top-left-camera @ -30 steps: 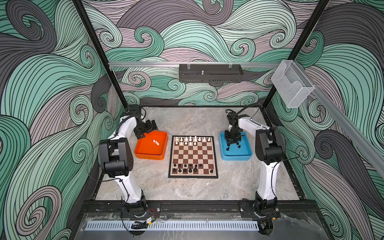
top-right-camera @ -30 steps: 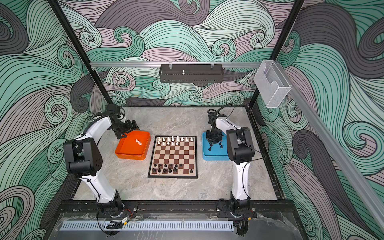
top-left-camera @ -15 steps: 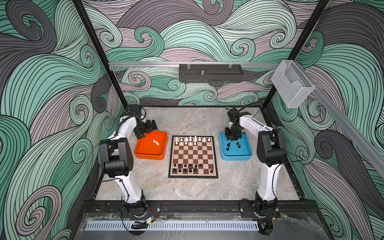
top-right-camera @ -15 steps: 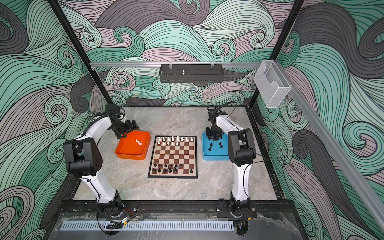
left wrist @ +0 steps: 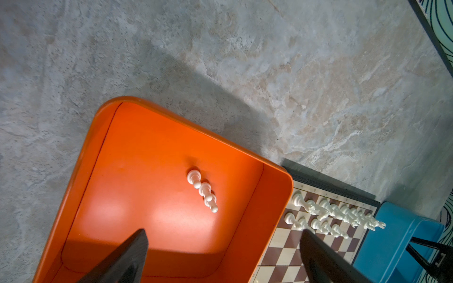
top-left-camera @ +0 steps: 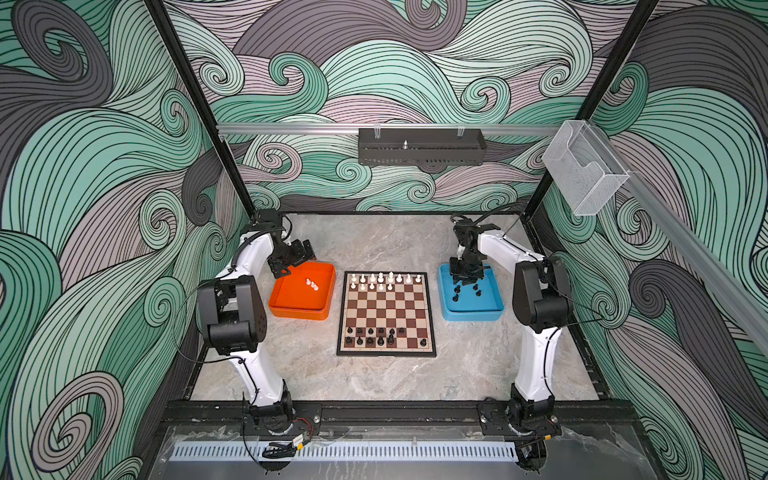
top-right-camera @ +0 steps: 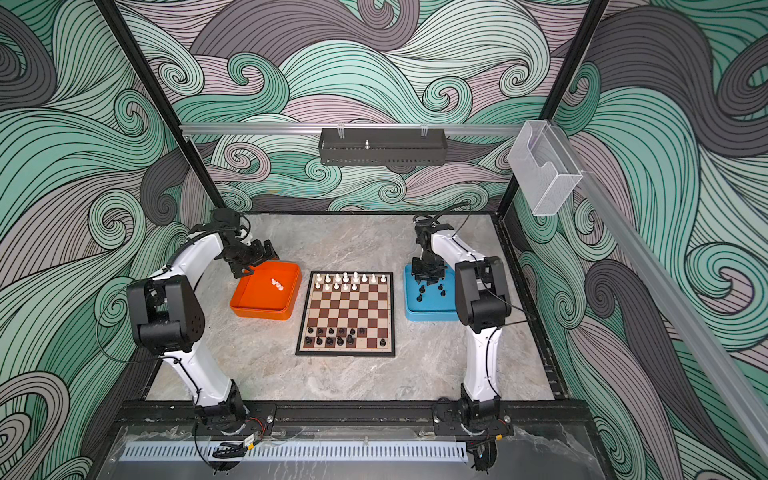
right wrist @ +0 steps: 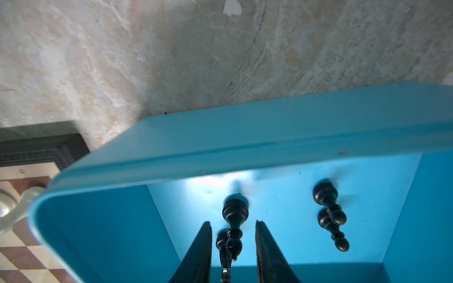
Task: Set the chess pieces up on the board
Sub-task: 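Lift the black pawn out of the blue tray with the right gripper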
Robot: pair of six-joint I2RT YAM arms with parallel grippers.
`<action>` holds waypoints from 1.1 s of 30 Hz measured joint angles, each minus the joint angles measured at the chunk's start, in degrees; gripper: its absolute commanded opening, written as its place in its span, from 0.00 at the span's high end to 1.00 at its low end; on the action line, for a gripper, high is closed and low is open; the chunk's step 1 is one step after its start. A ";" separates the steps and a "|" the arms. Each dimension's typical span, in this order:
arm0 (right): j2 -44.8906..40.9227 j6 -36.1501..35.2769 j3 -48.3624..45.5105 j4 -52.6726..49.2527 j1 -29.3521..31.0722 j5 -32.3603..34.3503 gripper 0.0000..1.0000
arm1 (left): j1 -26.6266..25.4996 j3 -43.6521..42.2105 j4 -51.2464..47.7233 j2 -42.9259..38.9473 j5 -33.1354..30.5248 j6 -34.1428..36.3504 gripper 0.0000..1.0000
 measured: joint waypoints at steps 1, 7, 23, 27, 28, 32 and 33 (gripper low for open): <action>0.22 -0.02 0.00 -0.02 0.00 0.00 0.68 | 0.00 0.00 0.00 0.00 0.00 0.00 0.01; 0.83 -0.04 0.00 -0.07 0.00 0.00 0.68 | 0.00 0.00 0.00 0.00 0.02 0.00 0.01; 2.27 -0.07 0.00 -0.57 0.00 -0.20 0.75 | 0.00 0.00 0.02 0.00 0.37 0.00 0.01; 2.27 -0.04 0.00 -0.72 0.00 -0.22 0.76 | 0.00 0.00 0.02 0.00 0.50 -0.02 0.01; 2.27 -0.04 0.00 -0.76 0.00 -0.22 0.76 | 0.00 0.00 0.02 0.00 0.57 -0.02 0.01; 2.27 -0.04 0.00 -0.92 0.00 -0.24 0.76 | 0.00 0.00 0.02 0.02 0.79 -0.02 0.01; 2.27 -0.04 0.00 -0.92 0.00 -0.24 0.76 | 0.00 0.00 0.02 0.02 0.83 -0.02 0.01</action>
